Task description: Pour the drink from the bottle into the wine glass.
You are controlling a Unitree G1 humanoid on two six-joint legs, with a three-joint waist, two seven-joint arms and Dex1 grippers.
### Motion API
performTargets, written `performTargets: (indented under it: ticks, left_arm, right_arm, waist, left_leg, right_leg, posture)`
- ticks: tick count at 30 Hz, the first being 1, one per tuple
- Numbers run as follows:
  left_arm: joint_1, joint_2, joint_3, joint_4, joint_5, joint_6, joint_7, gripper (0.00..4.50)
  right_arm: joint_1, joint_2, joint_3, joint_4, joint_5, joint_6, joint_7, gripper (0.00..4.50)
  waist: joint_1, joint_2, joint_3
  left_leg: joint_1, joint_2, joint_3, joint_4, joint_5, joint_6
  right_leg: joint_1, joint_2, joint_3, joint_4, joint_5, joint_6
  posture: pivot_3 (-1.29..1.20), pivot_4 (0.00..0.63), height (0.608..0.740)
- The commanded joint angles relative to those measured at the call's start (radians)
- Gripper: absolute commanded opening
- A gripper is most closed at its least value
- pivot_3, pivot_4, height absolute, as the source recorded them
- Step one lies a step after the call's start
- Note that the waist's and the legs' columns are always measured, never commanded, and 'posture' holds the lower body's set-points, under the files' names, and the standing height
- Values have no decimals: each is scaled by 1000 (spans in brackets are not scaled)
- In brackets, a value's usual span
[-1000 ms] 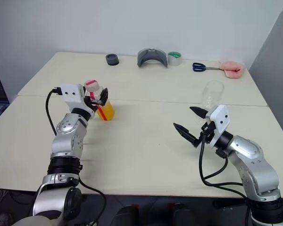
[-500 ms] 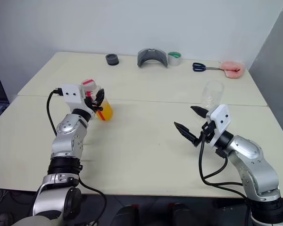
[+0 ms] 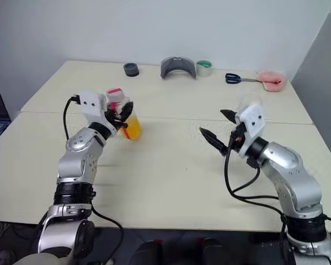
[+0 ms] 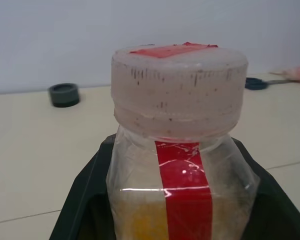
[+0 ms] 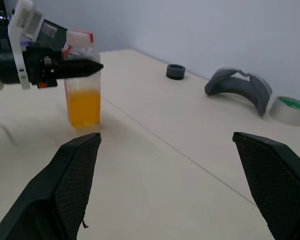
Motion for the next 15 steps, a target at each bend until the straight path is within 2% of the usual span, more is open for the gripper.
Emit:
performTargets:
  ticks: [1, 10, 15]
  left_arm:
    - [-38, 11, -42, -108, -40, 41, -83, 2089]
    - [-56, 27, -117, -166, -75, 89, -247, 2089]
    - [-75, 22, -135, -176, -85, 98, -305, 2089]
  right_arm:
    - [-78, 20, 20, 0, 27, 53, -10, 4500]
    - [-255, 127, 66, 65, 47, 151, -43, 4500]
    - [-285, 172, 80, 82, 62, 206, -63, 4500]
  waist:
    - [-1, 0, 0]
    - [-1, 3, 2]
    - [-1, 3, 2]
  left_leg:
    - [0, 0, 0, 0, 0, 0]
    - [-1, 0, 0, 0, 0, 0]
    - [-1, 0, 0, 0, 0, 0]
  right_leg:
    - [0, 0, 0, 0, 0, 0]
    - [-1, 0, 0, 1, 0, 0]
    - [-2, 0, 0, 0, 0, 0]
  posture:
    - [0, 150, 740]
    - [0, 150, 740]
    - [0, 150, 740]
